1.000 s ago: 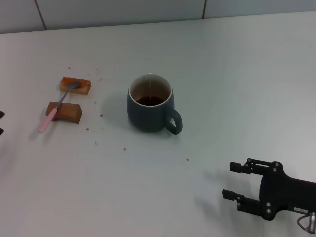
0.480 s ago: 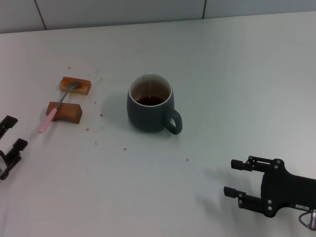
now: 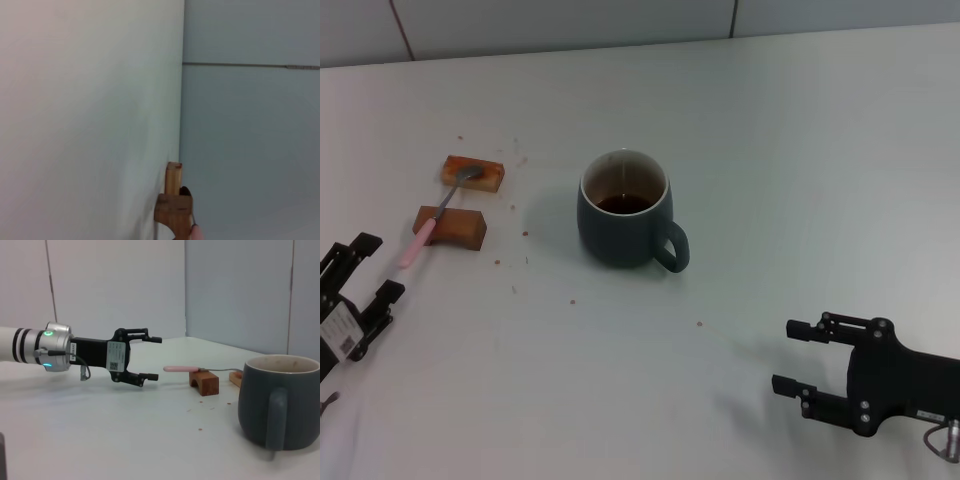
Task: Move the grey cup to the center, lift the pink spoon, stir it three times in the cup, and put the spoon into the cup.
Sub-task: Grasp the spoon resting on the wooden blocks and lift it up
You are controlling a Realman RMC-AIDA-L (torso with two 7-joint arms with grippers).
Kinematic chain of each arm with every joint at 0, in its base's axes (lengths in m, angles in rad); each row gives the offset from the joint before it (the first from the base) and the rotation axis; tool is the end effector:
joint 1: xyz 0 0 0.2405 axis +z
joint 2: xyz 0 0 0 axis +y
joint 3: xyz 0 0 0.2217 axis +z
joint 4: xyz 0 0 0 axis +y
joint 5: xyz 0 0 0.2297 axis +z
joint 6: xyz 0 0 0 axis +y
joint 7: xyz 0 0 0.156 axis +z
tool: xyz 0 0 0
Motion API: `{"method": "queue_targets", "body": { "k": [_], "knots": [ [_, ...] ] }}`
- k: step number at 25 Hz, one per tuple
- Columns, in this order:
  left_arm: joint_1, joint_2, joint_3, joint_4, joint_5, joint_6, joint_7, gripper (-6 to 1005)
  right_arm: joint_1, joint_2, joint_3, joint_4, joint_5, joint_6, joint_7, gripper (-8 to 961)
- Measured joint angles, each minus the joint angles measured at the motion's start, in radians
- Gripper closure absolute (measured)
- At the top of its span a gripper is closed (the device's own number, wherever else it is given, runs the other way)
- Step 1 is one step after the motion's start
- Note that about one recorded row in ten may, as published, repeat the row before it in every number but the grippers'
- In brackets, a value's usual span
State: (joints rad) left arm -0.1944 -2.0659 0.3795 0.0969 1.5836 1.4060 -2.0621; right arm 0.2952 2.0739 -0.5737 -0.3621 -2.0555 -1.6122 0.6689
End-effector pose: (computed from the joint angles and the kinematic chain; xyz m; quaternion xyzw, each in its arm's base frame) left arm -0.3650 0.2261 -0.0172 -0.3756 -0.7466 -0.5331 0.1315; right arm 0.3167 0.2237 -0.0368 -0.9461 0.1053 0.2496 0.1776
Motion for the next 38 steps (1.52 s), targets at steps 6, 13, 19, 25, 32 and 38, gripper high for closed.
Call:
{"method": "queue_targets", "body": {
  "k": [6, 13, 19, 25, 32, 38],
  "knots": [
    [-0.019, -0.002, -0.009, -0.014, 0.000, -0.009, -0.001, 191, 0.003, 0.001, 0.000, 0.000, 0.000, 0.000, 0.000, 328],
    [-0.043, -0.002, -0.012, -0.032, 0.000, -0.040, -0.001, 191, 0.002, 0.002, 0.000, 0.000, 0.000, 0.001, 0.000, 328],
    [-0.063, -0.003, -0.022, -0.041, 0.001, -0.061, 0.004, 191, 0.005, 0.002, 0.000, 0.000, 0.000, 0.003, 0.003, 329],
    [-0.080, -0.004, -0.023, -0.048, 0.001, -0.085, 0.004, 192, 0.009, 0.002, 0.000, 0.000, 0.000, 0.003, 0.007, 329],
    [-0.102, -0.005, -0.030, -0.053, 0.001, -0.109, 0.004, 192, 0.016, 0.002, 0.000, 0.000, 0.000, 0.005, 0.009, 329],
    [-0.116, -0.005, -0.033, -0.060, 0.001, -0.125, 0.005, 192, 0.021, 0.002, 0.000, 0.000, 0.001, 0.006, 0.010, 329]
  ]
}}
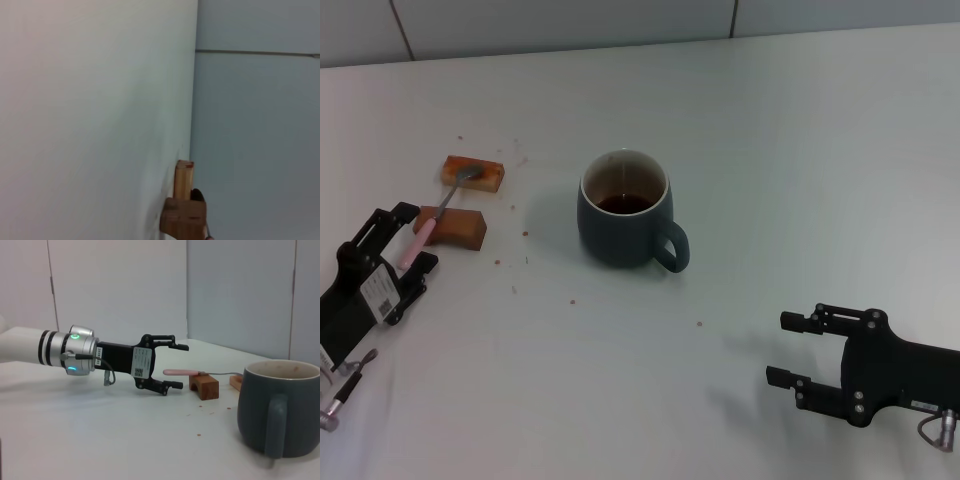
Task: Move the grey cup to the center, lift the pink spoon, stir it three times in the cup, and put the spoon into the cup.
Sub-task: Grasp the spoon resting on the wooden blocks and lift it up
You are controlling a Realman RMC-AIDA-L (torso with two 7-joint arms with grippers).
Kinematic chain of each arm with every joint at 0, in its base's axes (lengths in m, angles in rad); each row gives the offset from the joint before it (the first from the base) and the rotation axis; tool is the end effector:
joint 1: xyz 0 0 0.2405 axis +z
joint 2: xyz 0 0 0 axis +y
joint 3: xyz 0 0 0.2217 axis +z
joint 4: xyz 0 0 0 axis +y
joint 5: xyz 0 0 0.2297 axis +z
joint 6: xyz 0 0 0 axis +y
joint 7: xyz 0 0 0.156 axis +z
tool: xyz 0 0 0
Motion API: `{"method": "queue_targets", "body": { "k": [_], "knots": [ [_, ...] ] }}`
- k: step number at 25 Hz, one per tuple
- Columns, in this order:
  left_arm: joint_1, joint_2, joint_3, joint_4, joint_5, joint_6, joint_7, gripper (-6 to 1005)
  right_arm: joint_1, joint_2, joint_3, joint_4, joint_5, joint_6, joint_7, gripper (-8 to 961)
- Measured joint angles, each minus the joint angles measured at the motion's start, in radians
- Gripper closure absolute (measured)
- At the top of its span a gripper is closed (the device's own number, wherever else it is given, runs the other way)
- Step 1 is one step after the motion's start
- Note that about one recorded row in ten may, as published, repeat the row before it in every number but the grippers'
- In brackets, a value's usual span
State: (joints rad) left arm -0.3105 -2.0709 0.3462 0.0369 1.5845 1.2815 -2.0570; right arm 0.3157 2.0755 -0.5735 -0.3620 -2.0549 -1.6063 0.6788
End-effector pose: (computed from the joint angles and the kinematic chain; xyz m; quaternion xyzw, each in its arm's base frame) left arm -0.3508 0.2631 -0.0351 -0.3688 -0.7591 -0.5204 0.1302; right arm 0.3124 0.2305 -0.0376 -0.9466 0.1014 0.2508 0.1753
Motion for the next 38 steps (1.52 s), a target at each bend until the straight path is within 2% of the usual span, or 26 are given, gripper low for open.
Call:
{"method": "queue_targets", "body": {
  "k": [13, 24, 34, 38],
  "knots": [
    [-0.011, 0.002, -0.005, -0.014, -0.002, -0.037, -0.015, 192, 0.004, 0.000, 0.011, 0.000, 0.003, 0.002, 0.001, 328],
    [-0.011, 0.002, -0.006, -0.019, 0.002, -0.058, -0.023, 590, 0.003, 0.000, 0.011, 0.000, 0.003, 0.000, 0.001, 328],
    [-0.017, 0.000, -0.006, -0.019, 0.001, -0.051, -0.023, 809, 0.000, 0.000, 0.011, 0.001, 0.003, -0.003, 0.001, 329],
    [-0.018, 0.000, -0.006, -0.020, 0.001, -0.050, -0.023, 811, 0.000, 0.000, 0.011, 0.002, 0.003, -0.003, 0.001, 329]
  ]
}}
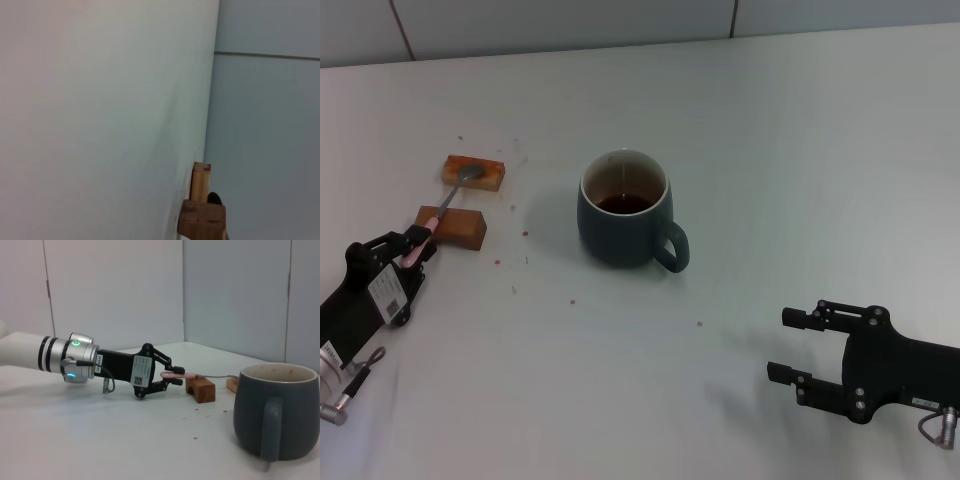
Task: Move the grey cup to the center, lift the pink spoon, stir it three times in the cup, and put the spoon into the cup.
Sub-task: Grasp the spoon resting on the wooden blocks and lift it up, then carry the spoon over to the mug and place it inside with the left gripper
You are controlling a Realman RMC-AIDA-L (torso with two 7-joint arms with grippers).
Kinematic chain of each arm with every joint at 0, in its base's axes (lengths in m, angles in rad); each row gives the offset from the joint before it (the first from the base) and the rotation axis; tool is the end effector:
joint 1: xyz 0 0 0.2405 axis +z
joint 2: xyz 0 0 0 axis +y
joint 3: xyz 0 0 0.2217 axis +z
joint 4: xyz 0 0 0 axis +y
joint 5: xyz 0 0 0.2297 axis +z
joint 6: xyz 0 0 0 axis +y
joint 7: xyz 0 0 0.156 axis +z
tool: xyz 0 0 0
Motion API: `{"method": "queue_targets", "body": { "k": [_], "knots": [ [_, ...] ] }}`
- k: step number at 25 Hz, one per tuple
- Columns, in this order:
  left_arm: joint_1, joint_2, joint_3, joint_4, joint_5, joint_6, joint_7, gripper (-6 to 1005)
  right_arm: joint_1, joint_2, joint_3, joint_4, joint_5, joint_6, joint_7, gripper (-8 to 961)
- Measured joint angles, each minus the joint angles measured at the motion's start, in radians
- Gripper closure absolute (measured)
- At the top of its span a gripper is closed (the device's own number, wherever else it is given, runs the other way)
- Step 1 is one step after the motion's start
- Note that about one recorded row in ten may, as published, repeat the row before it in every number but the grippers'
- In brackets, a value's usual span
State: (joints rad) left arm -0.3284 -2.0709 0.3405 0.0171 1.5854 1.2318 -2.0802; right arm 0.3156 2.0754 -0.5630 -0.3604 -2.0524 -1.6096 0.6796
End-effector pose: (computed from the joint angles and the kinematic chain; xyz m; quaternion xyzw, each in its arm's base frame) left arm -0.3519 0.2673 -0.0417 -0.3503 -0.7737 -0.5114 0.1309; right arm 0.3122 0.2312 -0.0364 -0.9446 0.1035 0.2545 0.1797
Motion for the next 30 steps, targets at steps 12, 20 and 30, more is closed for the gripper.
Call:
{"method": "queue_targets", "body": {
  "k": [12, 20, 30],
  "knots": [
    [0.007, 0.000, -0.018, 0.007, -0.001, 0.035, 0.052, 841, 0.001, 0.000, 0.000, 0.003, 0.000, 0.004, 0.000, 329],
    [-0.023, 0.004, -0.042, 0.037, 0.001, 0.211, 0.161, 860, 0.004, 0.001, 0.000, 0.004, 0.000, 0.007, 0.000, 328],
    [-0.136, 0.006, 0.058, 0.337, 0.011, 0.549, 0.303, 861, 0.006, 0.002, 0.000, 0.005, 0.000, 0.009, 0.000, 328]
  ]
}}
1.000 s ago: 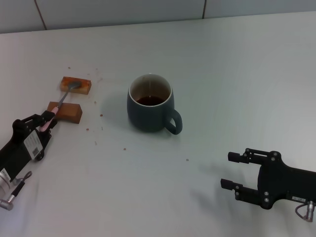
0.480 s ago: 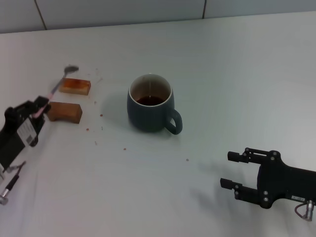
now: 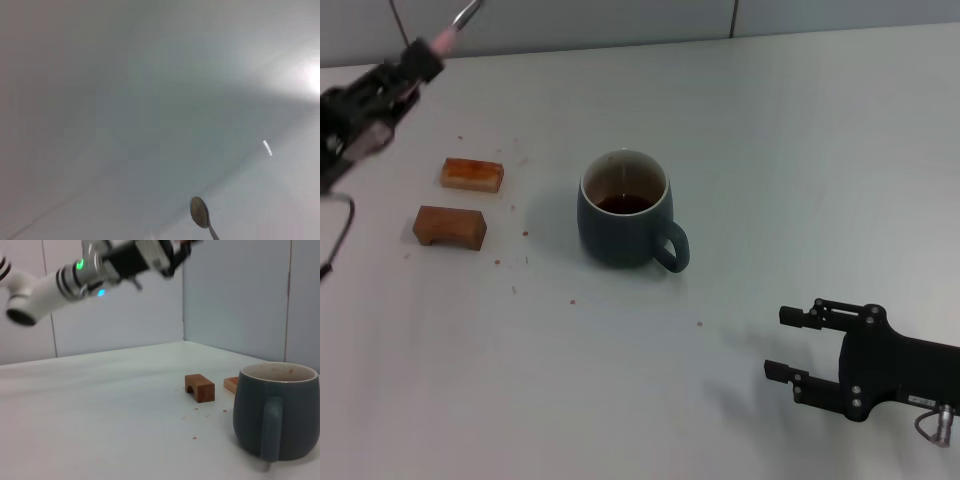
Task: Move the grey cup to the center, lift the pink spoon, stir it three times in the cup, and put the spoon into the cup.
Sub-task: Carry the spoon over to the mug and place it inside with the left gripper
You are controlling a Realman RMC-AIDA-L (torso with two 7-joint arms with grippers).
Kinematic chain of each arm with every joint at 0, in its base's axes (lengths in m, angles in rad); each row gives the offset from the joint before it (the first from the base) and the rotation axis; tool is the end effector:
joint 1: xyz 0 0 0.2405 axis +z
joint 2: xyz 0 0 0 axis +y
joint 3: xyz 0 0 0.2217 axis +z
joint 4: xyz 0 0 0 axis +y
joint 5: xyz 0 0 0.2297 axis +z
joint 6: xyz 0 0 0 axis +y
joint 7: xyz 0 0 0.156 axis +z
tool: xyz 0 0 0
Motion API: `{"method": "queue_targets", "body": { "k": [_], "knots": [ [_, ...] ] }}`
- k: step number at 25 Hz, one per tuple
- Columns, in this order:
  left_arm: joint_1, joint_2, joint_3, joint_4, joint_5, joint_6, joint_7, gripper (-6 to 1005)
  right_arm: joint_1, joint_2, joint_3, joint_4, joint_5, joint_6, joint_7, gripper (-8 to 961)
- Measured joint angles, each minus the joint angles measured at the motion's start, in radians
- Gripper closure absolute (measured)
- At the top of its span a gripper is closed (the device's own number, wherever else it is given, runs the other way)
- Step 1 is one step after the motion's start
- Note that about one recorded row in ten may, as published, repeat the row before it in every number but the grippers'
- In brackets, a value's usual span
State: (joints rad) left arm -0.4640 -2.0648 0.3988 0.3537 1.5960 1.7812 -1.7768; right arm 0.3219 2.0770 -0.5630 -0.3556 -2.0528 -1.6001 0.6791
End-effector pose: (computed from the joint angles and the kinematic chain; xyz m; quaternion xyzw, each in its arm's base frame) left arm -0.2472 0.3090 0.0474 -0.6837 -0.4404 -0.5781 0.0660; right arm 0.3114 0.2330 -0.0382 -0.9449 0.1036 0.2532 0.1798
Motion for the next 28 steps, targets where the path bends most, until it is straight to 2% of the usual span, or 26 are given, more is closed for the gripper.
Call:
{"method": "queue_targets", "body": {
  "k": [4, 8, 10, 11, 15, 16, 18, 19, 23, 24, 28],
  "knots": [
    [-0.032, 0.000, 0.127, 0.213, 0.000, 0.042, 0.034, 862, 0.002, 0.000, 0.000, 0.001, -0.003, 0.002, 0.000, 328],
    [-0.043, 0.003, 0.285, 0.487, 0.001, 0.040, 0.056, 862, 0.003, 0.000, 0.000, 0.001, -0.005, 0.007, 0.000, 329],
    [-0.046, 0.003, 0.375, 0.686, 0.031, 0.018, 0.072, 863, 0.005, 0.000, -0.003, 0.002, -0.006, 0.018, 0.000, 329],
    [-0.046, 0.003, 0.375, 0.686, 0.031, 0.018, 0.072, 863, 0.005, 0.000, -0.003, 0.002, -0.006, 0.018, 0.000, 329],
    [-0.090, 0.004, 0.454, 0.953, 0.198, 0.009, 0.072, 863, 0.013, 0.000, -0.006, 0.006, -0.006, 0.029, 0.000, 328],
    [-0.090, 0.004, 0.454, 0.953, 0.198, 0.009, 0.072, 863, 0.013, 0.000, -0.006, 0.006, -0.006, 0.029, 0.000, 328],
    [-0.102, 0.001, 0.533, 1.074, 0.307, -0.007, 0.073, 864, 0.019, 0.000, -0.003, 0.013, -0.006, 0.030, 0.000, 328],
    [-0.102, 0.001, 0.533, 1.074, 0.307, -0.007, 0.073, 864, 0.019, 0.000, -0.003, 0.013, -0.006, 0.030, 0.000, 329],
    [-0.113, -0.003, 0.652, 1.188, 0.438, -0.054, 0.072, 864, 0.021, 0.000, -0.001, 0.018, -0.004, 0.040, 0.000, 328],
    [-0.113, -0.003, 0.652, 1.188, 0.438, -0.054, 0.072, 864, 0.021, 0.000, -0.001, 0.018, -0.004, 0.040, 0.000, 328],
    [-0.120, -0.004, 0.770, 1.258, 0.564, -0.108, 0.066, 864, 0.021, 0.000, 0.001, 0.020, -0.003, 0.042, 0.001, 330]
  ]
}}
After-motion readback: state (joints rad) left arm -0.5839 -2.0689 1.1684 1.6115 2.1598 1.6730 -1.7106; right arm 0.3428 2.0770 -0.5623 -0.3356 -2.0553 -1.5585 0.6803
